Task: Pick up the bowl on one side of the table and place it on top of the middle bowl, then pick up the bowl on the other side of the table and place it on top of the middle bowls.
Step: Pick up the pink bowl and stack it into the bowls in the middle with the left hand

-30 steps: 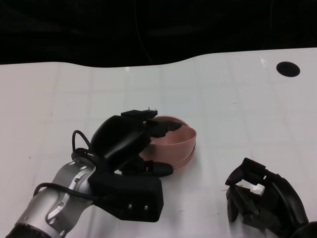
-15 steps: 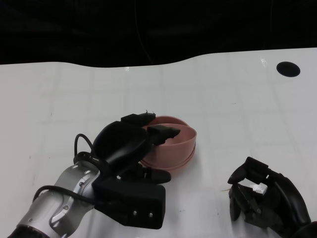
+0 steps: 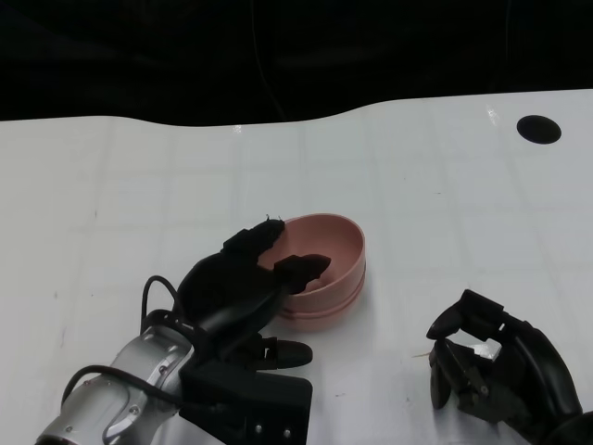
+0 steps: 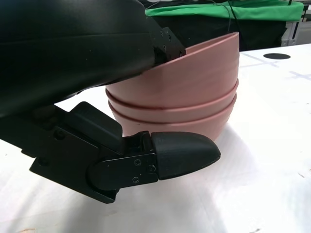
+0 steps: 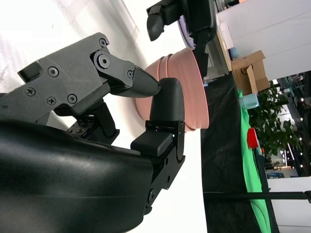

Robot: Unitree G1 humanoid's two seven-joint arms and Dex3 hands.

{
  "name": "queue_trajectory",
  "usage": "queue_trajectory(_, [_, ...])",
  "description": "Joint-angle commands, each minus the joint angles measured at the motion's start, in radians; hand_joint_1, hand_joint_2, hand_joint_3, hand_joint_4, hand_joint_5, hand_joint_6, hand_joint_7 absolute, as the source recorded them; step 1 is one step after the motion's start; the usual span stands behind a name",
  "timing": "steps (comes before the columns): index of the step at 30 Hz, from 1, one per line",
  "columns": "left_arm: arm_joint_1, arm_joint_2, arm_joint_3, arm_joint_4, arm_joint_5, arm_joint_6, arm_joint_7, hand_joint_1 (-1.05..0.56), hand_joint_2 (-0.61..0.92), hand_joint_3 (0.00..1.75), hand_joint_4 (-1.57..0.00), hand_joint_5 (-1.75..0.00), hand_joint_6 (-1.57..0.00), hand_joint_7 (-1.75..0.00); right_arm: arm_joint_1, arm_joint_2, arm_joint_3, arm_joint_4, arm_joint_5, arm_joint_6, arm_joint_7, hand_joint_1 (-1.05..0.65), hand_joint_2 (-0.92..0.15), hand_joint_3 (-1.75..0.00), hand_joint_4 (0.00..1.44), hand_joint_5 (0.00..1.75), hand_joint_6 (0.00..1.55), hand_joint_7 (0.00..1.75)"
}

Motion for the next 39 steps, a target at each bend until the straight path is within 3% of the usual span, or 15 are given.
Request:
queue_trajectory(1, [0.005, 0.012, -0.001, 0.012, 0.008, -0.003, 0.035, -1.05, 0.92, 0.86, 0.0, 0.0, -0.27, 0.0, 0.002, -0.013, -0.007, -0.005, 0.012, 0.004, 0.007, -0.22, -0.71, -0.79, 0.86, 1.75, 0.67, 1.65])
queue_trajectory(16, [0.001, 0.012, 0.041, -0.041, -0.052, -0.051, 0.038, -1.04, 0.92, 0.78, 0.0, 0.0, -0.3, -0.01, -0.008, -0.019, -0.008, 0.013, -0.003, -0.01, -0.003, -0.22, -0.73, -0.79, 0.84, 1.75, 0.67, 1.68])
queue_trajectory(24, [0.087, 0.016, 0.128, -0.211, -0.189, -0.057, -0.011, -1.05, 0.92, 0.7, -0.05, -0.02, -0.31, -0.01, -0.005, -0.014, -0.019, 0.015, 0.026, 0.005, 0.024, -0.24, -0.7, -0.8, 0.86, 1.75, 0.66, 1.66])
queue_trajectory(27, [0.143, 0.011, 0.187, -0.277, -0.289, -0.09, -0.017, -1.01, 0.92, 0.54, -0.19, -0.07, -0.39, -0.03, -0.005, -0.012, -0.019, 0.01, 0.026, 0.012, 0.024, -0.24, -0.7, -0.8, 0.87, 1.75, 0.67, 1.65])
queue_trajectory(31, [0.231, 0.0, 0.283, -0.364, -0.512, -0.138, -0.078, -0.75, 0.92, 0.19, -0.69, -0.15, -0.66, -0.05, -0.009, -0.015, -0.025, 0.017, 0.025, 0.014, 0.024, -0.22, -0.69, -0.81, 0.89, 1.75, 0.68, 1.65])
queue_trajectory(34, [0.291, 0.005, 0.338, -0.439, -0.652, -0.108, -0.165, -0.59, 0.92, 0.12, -0.88, -0.17, -0.78, -0.07, -0.015, -0.019, -0.03, 0.023, 0.027, 0.014, 0.027, -0.21, -0.69, -0.83, 0.9, 1.75, 0.67, 1.65])
queue_trajectory(39, [0.378, -0.001, 0.425, -0.491, -0.976, -0.059, -0.354, -0.39, 0.92, 0.15, -1.0, -0.27, -0.93, -0.11, -0.026, -0.026, -0.039, 0.037, 0.031, 0.016, 0.035, -0.22, -0.68, -0.84, 0.9, 1.75, 0.67, 1.66])
